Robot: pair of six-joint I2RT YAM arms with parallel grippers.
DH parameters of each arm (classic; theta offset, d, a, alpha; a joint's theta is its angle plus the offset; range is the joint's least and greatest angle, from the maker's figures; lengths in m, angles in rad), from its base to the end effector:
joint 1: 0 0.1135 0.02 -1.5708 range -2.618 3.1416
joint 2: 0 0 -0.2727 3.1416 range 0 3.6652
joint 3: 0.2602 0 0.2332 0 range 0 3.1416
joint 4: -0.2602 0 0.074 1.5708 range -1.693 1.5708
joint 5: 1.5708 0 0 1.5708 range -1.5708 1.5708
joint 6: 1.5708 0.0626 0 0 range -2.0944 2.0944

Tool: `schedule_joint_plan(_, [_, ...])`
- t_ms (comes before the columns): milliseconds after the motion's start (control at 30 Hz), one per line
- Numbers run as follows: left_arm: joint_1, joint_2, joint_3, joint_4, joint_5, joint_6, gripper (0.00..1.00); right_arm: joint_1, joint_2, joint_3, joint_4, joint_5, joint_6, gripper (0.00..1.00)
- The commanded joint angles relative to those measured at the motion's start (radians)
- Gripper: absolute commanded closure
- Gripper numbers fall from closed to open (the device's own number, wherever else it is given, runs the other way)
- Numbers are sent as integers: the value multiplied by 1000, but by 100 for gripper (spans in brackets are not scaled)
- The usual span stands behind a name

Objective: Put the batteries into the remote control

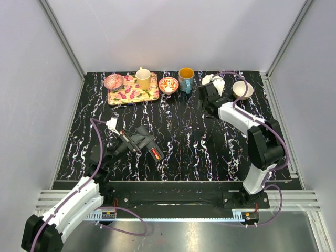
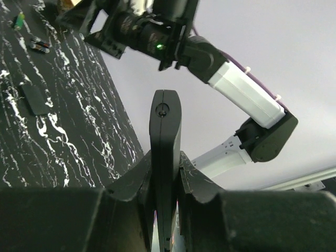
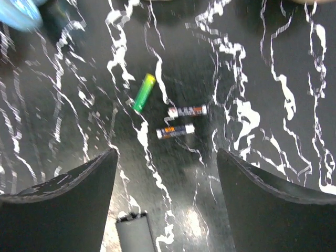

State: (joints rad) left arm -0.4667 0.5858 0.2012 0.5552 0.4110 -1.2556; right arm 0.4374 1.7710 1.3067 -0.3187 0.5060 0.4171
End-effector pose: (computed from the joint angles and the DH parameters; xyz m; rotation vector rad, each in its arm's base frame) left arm 0.1260 -0.0915 0.2576 -0.2501 1.6339 -1.6627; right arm 0.3696 0.1393 0.2427 0.2167 2.2289 -0.1405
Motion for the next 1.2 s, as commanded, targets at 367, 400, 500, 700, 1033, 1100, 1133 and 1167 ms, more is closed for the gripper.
schedule_joint_plan(367, [-7, -1, -59, 224, 84, -10, 100, 14, -151, -196, 3, -21, 97, 16])
schedule_joint_plan(400, [-7, 2, -60, 227, 84, -10, 100, 15, -160, -198, 3, -24, 97, 16])
schedule_joint_plan(500, [-7, 6, -59, 221, 81, -7, 100, 14, -163, -199, 4, -17, 91, 16])
schedule_joint_plan(700, [-7, 28, -33, 181, 75, 4, 100, 3, -110, -175, 15, 14, 60, 14])
schedule_joint_plan(1033, [-7, 62, 4, 150, 87, 35, 100, -5, 96, -28, -11, 8, -1, 15])
schedule_joint_plan(1100, [-7, 68, 4, 155, 92, 35, 100, -14, 128, -8, -26, 6, 0, 15])
schedule_joint_plan(1133, [-7, 69, 4, 155, 92, 35, 100, -22, 136, -3, -26, 6, -3, 16])
schedule_joint_plan(1167, [-7, 71, 4, 158, 94, 36, 100, -25, 142, -1, -26, 2, -4, 16])
